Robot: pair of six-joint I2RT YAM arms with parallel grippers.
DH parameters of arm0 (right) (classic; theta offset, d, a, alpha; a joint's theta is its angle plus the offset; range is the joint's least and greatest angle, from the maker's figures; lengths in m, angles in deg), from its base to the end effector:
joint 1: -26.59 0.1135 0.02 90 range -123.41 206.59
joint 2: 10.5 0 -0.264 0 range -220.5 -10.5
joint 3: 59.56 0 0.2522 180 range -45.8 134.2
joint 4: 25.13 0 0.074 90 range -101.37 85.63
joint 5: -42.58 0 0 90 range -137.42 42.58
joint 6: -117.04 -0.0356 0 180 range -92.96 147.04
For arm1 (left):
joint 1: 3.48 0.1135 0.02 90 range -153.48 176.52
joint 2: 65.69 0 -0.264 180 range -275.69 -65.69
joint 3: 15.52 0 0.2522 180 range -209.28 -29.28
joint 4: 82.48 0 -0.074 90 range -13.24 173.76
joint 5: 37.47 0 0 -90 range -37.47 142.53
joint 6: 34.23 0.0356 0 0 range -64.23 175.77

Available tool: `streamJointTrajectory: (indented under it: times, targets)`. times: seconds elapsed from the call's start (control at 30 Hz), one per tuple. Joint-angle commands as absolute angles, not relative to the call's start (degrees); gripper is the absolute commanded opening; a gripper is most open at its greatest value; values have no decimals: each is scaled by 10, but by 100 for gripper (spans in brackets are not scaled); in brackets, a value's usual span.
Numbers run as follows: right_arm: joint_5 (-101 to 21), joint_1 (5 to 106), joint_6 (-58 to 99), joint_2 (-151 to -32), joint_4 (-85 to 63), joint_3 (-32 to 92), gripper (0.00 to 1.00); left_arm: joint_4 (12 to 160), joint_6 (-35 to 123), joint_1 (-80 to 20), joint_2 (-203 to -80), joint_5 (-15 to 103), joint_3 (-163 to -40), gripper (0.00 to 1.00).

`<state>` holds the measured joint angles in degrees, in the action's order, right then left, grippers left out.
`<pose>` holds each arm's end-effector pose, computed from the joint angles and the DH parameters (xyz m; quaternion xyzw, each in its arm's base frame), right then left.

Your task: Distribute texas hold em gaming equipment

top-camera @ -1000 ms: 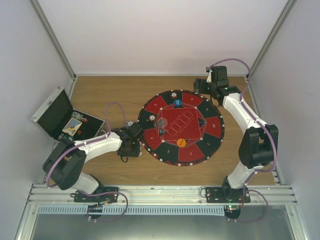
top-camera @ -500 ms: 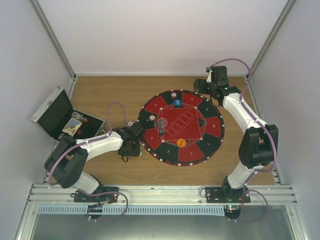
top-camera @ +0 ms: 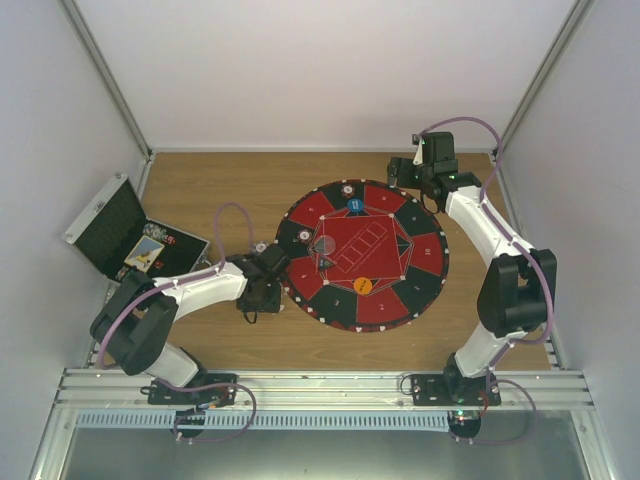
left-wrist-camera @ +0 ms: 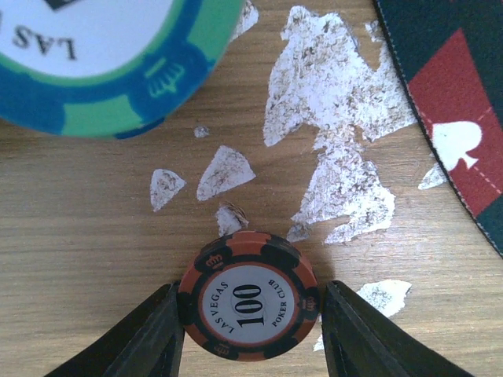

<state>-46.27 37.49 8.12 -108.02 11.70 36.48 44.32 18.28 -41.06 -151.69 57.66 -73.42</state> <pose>0.3854 0.0750 0.3008 0.0586 0.8980 0.1209 0.4189 0.1926 -0.1442 0.1499 -0.0026 0.9961 -0.0108 0.0873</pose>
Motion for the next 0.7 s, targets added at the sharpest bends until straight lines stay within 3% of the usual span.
streamJointTrajectory:
  times: [0.0,0.27,0.67]
  targets:
    - [-471,370,79,-1094,112,366,93,445,188,-407,-1532,560,-725,51]
    - [-473,370,83,-1095,114,366,93,435,185,-407,-1546,541,-718,49]
    - [-473,369,85,-1097,114,366,93,437,186,-405,-1552,533,-698,32]
